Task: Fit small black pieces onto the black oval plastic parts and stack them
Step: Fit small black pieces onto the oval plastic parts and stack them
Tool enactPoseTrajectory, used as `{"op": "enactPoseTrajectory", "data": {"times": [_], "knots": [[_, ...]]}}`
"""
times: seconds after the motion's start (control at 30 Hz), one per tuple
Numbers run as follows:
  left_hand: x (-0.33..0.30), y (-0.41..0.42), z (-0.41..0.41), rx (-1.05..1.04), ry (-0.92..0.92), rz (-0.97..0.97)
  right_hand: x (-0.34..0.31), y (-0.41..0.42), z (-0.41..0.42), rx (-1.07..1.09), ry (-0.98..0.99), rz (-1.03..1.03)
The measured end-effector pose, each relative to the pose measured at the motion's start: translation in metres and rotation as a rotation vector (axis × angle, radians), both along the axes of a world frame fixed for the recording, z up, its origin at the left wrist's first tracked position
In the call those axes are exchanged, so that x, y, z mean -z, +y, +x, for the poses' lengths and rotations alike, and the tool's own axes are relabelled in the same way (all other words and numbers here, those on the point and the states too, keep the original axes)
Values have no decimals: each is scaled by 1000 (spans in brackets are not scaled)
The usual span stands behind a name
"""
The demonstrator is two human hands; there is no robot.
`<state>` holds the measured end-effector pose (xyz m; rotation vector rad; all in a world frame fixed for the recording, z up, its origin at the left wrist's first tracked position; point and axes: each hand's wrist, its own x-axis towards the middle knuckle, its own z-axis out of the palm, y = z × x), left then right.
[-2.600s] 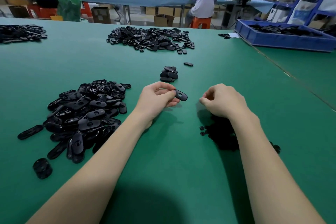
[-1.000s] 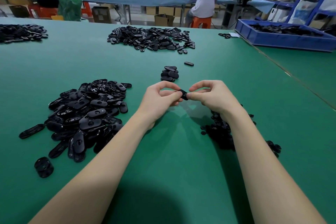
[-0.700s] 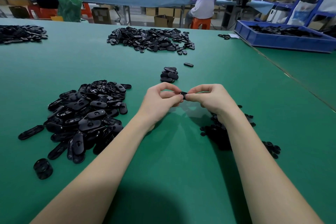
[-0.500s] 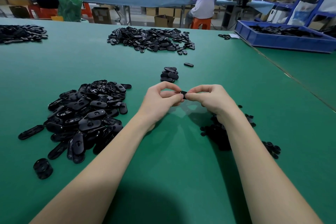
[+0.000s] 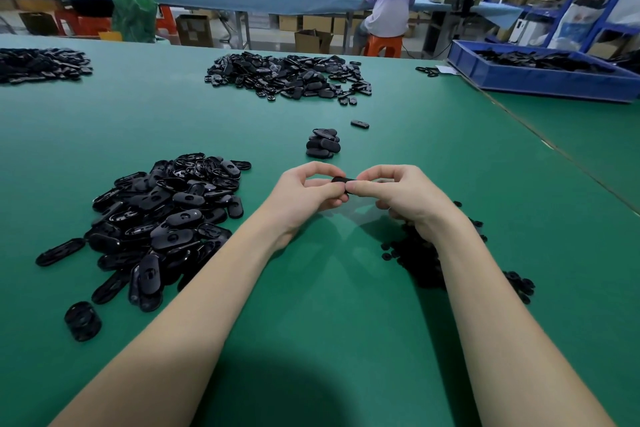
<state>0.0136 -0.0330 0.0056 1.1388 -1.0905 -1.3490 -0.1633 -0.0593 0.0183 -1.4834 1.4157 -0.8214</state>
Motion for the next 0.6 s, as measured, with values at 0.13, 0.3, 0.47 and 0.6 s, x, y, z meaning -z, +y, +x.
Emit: {"op": "enactPoseTrajectory", "data": {"times": [0.13, 0.3, 0.47, 0.6], "knots": [[0, 0, 0, -16, -36, -13, -1, -3, 1, -22, 21, -67], [0, 1, 1, -31, -56, -20, 3, -2, 8, 29, 66, -133], [1, 0, 1, -39, -75, -14, 7, -3, 7, -2, 37, -150], [2, -3, -1, -36, -168, -32, 13, -4, 9, 32, -11, -156]]}}
